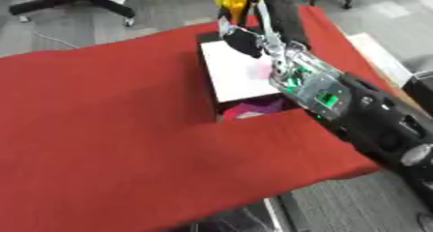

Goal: Pick up the objects with one hand, pass them to the other hand, and then place them into the box on the other side of the table.

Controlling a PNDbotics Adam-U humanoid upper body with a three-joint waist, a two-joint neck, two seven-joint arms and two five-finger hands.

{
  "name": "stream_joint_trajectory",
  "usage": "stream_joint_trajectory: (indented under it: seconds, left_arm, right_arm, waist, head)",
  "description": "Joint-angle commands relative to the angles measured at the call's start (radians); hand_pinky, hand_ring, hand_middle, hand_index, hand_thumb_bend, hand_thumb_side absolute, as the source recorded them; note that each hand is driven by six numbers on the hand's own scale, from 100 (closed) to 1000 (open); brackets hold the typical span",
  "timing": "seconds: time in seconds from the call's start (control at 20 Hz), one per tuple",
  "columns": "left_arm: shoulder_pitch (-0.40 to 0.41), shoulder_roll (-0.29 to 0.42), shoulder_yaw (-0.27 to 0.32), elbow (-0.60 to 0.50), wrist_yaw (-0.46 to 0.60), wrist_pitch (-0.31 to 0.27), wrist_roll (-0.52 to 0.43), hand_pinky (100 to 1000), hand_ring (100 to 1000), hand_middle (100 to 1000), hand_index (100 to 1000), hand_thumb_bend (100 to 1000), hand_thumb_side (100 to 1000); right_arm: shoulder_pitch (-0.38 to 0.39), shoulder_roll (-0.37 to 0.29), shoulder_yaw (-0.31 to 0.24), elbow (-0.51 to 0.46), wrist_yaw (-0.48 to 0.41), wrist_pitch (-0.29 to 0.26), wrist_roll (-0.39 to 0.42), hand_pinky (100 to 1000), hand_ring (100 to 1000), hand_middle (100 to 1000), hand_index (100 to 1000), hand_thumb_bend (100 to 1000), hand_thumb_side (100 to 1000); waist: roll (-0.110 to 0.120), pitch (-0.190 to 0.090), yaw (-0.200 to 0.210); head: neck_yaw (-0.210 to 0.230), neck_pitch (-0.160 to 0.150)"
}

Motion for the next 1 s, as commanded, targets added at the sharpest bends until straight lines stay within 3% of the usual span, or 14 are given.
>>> stream_joint_trajectory:
  seconds: [0.05,0.2,0.3,0.35,0.4,0.45,0.5,0.6,0.65,0.8,1.0]
  left_arm:
    - [-0.008,0.015,0.004,-0.033,0.007,0.000,0.005,773,712,666,751,172,807]
    - [-0.005,0.013,0.002,-0.040,0.008,0.000,0.002,773,712,665,751,169,806]
    - [-0.002,0.012,0.002,-0.043,0.007,-0.001,0.000,773,712,665,751,168,806]
    - [0.000,0.012,0.002,-0.044,0.007,-0.001,0.000,773,712,665,751,168,807]
    - [0.001,0.012,0.002,-0.045,0.006,-0.001,0.000,773,712,665,751,168,807]
    - [0.002,0.012,0.002,-0.046,0.006,0.000,-0.001,773,712,666,751,168,807]
    - [0.002,0.011,0.002,-0.046,0.006,0.000,-0.002,773,712,666,751,167,806]
    - [0.003,0.009,0.001,-0.048,0.005,0.001,-0.003,773,712,666,751,168,807]
    - [0.004,0.009,0.001,-0.048,0.005,0.002,-0.003,773,712,666,751,168,807]
    - [0.006,0.008,0.001,-0.048,0.001,0.003,-0.005,773,713,666,752,168,809]
    - [0.010,0.007,0.001,-0.045,-0.004,0.005,-0.009,773,713,667,757,170,813]
  right_arm:
    - [-0.030,-0.012,0.002,0.167,-0.138,0.349,-0.349,378,1000,717,339,100,286]
    - [-0.040,0.011,0.037,0.314,-0.232,0.349,-0.349,412,1000,736,352,100,288]
    - [-0.042,0.022,0.054,0.377,-0.280,0.349,-0.349,431,1000,745,407,100,290]
    - [-0.041,0.025,0.059,0.397,-0.298,0.349,-0.349,439,1000,750,456,100,270]
    - [-0.041,0.026,0.064,0.412,-0.311,0.349,-0.349,450,1000,755,580,100,198]
    - [-0.040,0.025,0.069,0.423,-0.317,0.349,-0.349,457,1000,761,654,100,198]
    - [-0.041,0.023,0.074,0.429,-0.316,0.349,-0.349,465,1000,769,748,100,303]
    - [-0.041,0.019,0.081,0.430,-0.298,0.349,-0.349,488,1000,779,815,100,464]
    - [-0.041,0.016,0.084,0.430,-0.282,0.349,-0.349,515,1000,791,879,100,700]
    - [-0.040,0.007,0.085,0.420,-0.206,0.349,-0.349,535,1000,800,944,100,697]
    - [-0.019,-0.029,0.124,0.335,-0.111,0.349,-0.329,760,1000,873,1000,100,579]
  waist:
    - [-0.002,-0.006,0.005]
    - [-0.002,-0.005,0.012]
    - [-0.002,-0.005,0.015]
    - [-0.002,-0.005,0.015]
    - [-0.002,-0.005,0.015]
    - [-0.003,-0.005,0.016]
    - [-0.003,-0.005,0.016]
    - [-0.003,-0.006,0.016]
    - [-0.003,-0.006,0.016]
    - [-0.004,-0.007,0.016]
    - [-0.007,-0.007,0.020]
  head:
    - [-0.019,-0.003]
    - [-0.031,-0.003]
    - [-0.035,-0.003]
    - [-0.036,-0.003]
    - [-0.037,-0.003]
    - [-0.038,-0.003]
    - [-0.039,-0.003]
    - [-0.039,-0.003]
    - [-0.040,-0.003]
    - [-0.040,-0.003]
    - [-0.043,-0.003]
